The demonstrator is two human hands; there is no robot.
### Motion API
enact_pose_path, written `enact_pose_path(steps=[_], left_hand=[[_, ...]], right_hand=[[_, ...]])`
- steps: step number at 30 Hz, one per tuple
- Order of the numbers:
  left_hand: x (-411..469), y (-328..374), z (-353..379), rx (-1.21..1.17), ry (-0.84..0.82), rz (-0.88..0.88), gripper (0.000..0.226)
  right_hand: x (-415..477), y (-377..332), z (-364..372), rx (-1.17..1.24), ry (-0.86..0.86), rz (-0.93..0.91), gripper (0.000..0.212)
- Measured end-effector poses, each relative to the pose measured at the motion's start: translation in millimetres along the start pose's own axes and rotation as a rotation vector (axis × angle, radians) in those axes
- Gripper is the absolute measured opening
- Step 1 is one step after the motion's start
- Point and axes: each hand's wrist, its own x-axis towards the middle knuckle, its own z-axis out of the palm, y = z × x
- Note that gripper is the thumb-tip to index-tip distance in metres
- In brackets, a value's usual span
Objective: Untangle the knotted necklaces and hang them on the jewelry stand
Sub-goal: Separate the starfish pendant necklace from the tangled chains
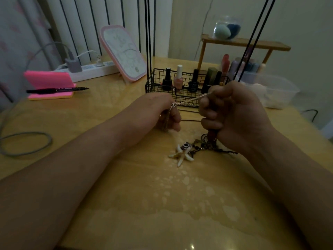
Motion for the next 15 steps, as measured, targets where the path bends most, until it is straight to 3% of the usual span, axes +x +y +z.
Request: enact_pose_path(steps=[7,15], left_hand=[[-0.5,2.3,1.7,0.026,0.024,0.012,0.017],[1.1,1.1,2.0,0.045,0.021,-0.012,0.017]], right_hand=[[-0.4,2.8,3.0,-0.546,0.034,-0.028,0.030],[-2.1,1.7,5.7,-0.449,-0.009,-0.120,0.032]])
